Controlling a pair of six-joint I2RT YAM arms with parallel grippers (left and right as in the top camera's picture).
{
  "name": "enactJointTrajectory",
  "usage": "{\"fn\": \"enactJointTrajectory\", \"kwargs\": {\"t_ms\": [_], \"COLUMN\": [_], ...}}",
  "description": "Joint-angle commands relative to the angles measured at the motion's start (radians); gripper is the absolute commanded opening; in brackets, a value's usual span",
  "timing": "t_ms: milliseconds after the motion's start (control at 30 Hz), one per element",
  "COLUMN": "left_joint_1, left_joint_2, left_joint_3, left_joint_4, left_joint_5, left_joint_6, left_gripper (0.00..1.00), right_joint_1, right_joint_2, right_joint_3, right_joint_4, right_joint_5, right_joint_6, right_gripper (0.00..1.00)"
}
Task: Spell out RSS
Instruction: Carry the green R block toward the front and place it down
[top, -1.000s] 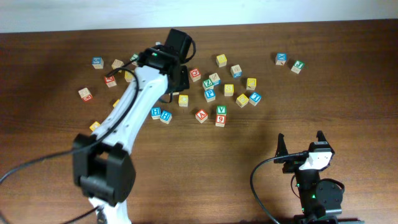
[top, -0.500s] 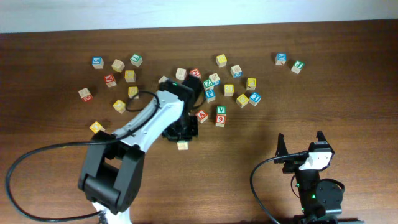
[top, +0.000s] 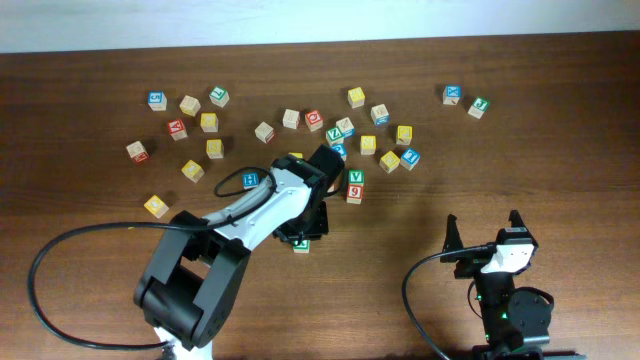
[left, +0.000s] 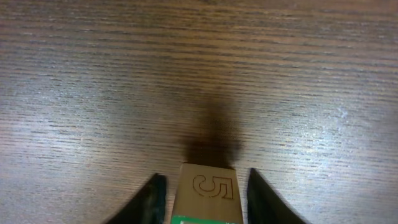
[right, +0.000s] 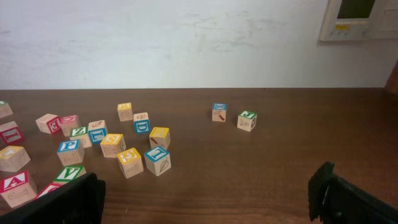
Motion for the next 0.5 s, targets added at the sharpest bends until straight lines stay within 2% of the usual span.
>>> {"fn": "enactJointTrajectory", "kwargs": {"t_ms": [0,100,200,267,333,400,467], "left_joint_1": [0.002,0.002,0.003,0.003,0.003,0.003,0.003], "left_joint_2": [0.006,0.006,0.006,0.006,0.006,0.006,0.006], "left_joint_3": [-0.006,-0.006,-0.006,-0.006,-0.006,-0.006,-0.002], "left_joint_4": [-0.005,-0.013,-0.011,-0.01,-0.008,-0.008,-0.008], "left_joint_5": [-0.006,0.024,0.043,0.022,0.019,0.019,0.019], "left_joint_6": [-0.013,-0.013,-0.014,-0.013,-0.013,-0.013,-0.012], "left_gripper": [0.34,0.17,0.17,0.18,0.29,0.31,0.4], "right_joint_1": [0.004,0.004,0.004,0.004,0.004,0.004,0.004], "right_joint_2": [-0.006,-0.006,-0.006,-0.006,-0.006,-0.006,-0.006], "right_joint_3": [-0.005,-0.005,-0.005,-0.005,-0.005,-0.005,-0.005], "right_joint_4": [-0.006,-0.006,-0.006,-0.006,-0.006,-0.006,-0.006], "right_joint_5": [0.012,0.012,0.012,0.012,0.012,0.012,0.012], "right_joint_6": [0.012,0.012,0.012,0.012,0.012,0.012,0.012], "right_gripper": [0.98,0.98,0.98,0.98,0.98,0.98,0.98]}}
